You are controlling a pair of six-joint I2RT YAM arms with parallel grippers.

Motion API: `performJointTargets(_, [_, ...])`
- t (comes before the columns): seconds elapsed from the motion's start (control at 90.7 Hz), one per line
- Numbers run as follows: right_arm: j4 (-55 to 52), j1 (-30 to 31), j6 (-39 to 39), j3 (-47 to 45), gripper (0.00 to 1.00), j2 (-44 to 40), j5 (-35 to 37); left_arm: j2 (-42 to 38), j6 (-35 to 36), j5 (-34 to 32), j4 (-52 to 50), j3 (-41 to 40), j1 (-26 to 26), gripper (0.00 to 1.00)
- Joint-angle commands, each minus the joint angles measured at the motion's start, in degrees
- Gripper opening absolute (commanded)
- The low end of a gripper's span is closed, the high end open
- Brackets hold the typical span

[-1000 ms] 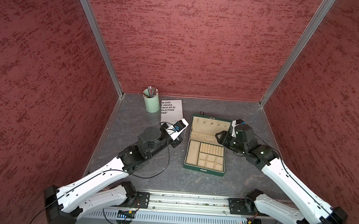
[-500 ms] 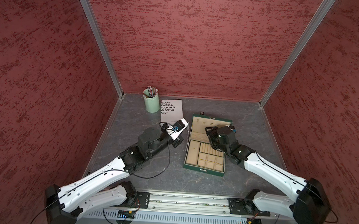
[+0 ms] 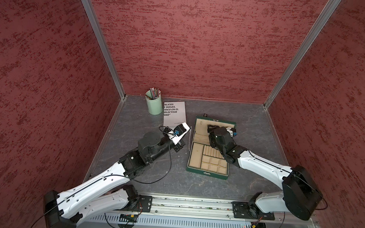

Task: Put jewelry chain into jewelry box
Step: Open the fastener on the jewelry box.

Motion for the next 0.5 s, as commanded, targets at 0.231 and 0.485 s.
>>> performJointTargets(0.231, [-0.29,0.22,0.93,5.21,0.61,3.88,3.43,-1.11,-1.79,1.85,1.69,-0.52,0.04,0.00])
performJointTargets(0.485, [-0.71,-0.24,1.34,5.41,0.56,5.66,3.07,-1.13,-1.74,1.92,1.61,-0.62,-0.08,0.00])
